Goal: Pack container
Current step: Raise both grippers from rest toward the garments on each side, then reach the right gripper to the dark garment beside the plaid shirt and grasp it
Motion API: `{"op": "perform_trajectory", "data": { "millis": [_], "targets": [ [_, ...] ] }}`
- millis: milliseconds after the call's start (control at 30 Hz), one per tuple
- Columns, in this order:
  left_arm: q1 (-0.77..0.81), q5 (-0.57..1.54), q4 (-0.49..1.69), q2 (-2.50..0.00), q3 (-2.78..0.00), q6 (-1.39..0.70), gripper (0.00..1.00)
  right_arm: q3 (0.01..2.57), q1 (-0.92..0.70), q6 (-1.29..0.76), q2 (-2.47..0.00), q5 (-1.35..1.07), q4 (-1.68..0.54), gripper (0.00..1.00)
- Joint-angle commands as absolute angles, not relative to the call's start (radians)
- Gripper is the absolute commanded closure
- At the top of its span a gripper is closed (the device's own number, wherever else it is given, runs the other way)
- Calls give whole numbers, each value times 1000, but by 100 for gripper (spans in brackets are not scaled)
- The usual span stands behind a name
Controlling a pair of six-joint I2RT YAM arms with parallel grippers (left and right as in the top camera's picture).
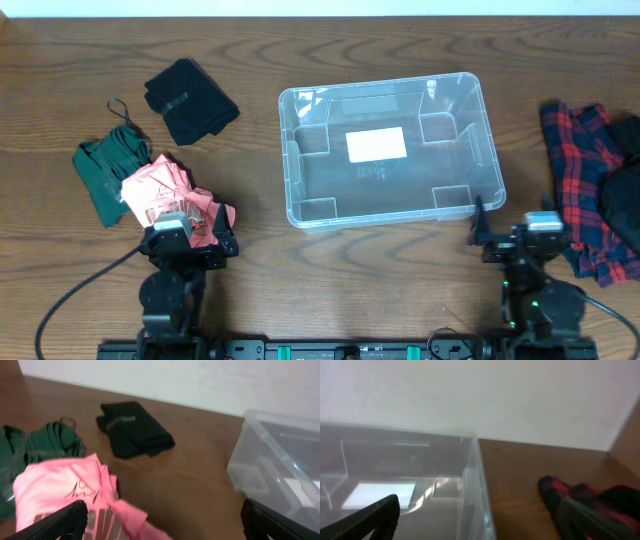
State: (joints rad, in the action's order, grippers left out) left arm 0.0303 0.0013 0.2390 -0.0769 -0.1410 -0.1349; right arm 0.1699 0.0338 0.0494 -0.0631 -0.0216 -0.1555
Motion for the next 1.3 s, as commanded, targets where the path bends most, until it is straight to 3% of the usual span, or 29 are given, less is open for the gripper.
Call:
{"op": "perform_trajectory", "data": {
  "millis": [0,367,633,833,1067,1267],
  "targets": [
    [35,19,295,-170,-314,-144,2,323,26,-19,-139,63,-218,1],
    [35,19,614,-655,-826,-144,2,884,75,-30,-811,118,-630,1],
    [35,72,722,-829,-943,-144,2,1332,216,33,-1301,103,-975,1],
    [35,71,713,-842,-943,-144,2,1380,299,42,-1451,369,-925,1],
    [35,70,713,-842,-943,-144,2,1380,487,58,-1657,377,-875,1],
    [35,71,714,-842,-943,-144,2,1380,539,88,-1829,378,-762,1]
  ]
}}
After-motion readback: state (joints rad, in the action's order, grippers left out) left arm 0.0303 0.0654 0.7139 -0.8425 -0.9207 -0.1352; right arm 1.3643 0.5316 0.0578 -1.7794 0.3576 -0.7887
